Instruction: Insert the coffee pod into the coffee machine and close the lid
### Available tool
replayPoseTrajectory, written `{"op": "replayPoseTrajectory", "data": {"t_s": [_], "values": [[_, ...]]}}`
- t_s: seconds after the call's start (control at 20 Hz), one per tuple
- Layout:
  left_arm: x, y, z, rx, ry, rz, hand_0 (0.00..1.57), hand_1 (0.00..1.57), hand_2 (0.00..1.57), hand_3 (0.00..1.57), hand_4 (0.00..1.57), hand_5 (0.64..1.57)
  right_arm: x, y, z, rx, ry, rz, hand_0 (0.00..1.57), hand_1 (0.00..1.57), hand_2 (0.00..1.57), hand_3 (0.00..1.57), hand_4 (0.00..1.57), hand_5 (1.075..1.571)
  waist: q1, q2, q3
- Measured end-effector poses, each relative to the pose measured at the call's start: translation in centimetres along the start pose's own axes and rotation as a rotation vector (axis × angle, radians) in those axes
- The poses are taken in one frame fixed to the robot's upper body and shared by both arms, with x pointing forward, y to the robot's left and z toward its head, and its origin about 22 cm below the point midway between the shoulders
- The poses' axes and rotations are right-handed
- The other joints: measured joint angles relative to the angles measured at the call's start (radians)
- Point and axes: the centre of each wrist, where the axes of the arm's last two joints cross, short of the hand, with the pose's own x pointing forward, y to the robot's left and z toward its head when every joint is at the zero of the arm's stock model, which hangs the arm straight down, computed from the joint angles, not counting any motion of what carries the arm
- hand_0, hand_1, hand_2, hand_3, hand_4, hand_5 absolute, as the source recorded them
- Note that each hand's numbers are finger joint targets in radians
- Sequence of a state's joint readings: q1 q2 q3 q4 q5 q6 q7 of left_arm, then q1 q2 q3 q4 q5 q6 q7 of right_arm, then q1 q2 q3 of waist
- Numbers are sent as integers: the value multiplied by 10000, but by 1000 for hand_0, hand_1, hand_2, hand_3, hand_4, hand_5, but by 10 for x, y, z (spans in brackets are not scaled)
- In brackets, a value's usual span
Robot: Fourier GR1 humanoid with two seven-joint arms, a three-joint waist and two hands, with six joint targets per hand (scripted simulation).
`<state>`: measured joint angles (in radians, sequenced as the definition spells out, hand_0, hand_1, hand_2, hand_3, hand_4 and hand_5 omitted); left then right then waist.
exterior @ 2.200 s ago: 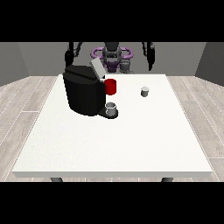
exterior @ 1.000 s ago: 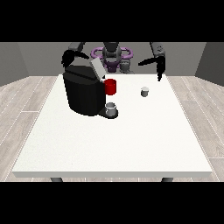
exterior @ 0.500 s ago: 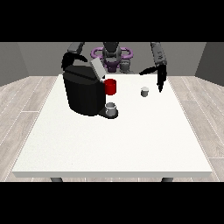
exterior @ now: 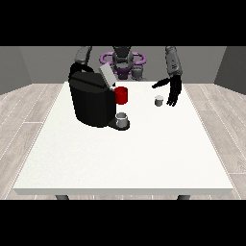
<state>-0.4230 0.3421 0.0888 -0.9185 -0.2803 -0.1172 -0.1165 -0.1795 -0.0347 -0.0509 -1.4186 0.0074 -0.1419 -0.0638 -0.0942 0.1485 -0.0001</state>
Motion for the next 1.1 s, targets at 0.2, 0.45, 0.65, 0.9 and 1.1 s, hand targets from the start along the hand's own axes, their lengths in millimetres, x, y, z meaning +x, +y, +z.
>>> {"op": "replayPoseTrajectory", "data": {"t_s": [0.2,0.45,0.65,0.9,1.1], "values": [[-11,9,-2,1,423,-444,615,615,738,477,0,1571,3,4,-4,43,166,95,0,0,0,0,412,1571,-61,14,0],[-19,-3,-2,-259,717,-1469,568,568,698,414,0,1571,-2,8,-3,29,283,163,0,0,0,0,386,1571,-151,-36,1],[-26,-3,-2,-222,691,-2207,645,645,788,527,0,1571,-1,6,-5,10,314,80,0,0,0,0,453,1571,-230,9,-1],[-23,-14,-9,14,504,-2850,686,686,849,651,288,1571,-6,3,-5,23,502,77,0,0,0,0,527,1571,-235,-128,1],[-20,-13,-14,560,110,-3107,836,836,974,748,380,1571,-4,8,-8,-30,362,48,0,0,0,0,515,1571,-254,77,-2]]}}
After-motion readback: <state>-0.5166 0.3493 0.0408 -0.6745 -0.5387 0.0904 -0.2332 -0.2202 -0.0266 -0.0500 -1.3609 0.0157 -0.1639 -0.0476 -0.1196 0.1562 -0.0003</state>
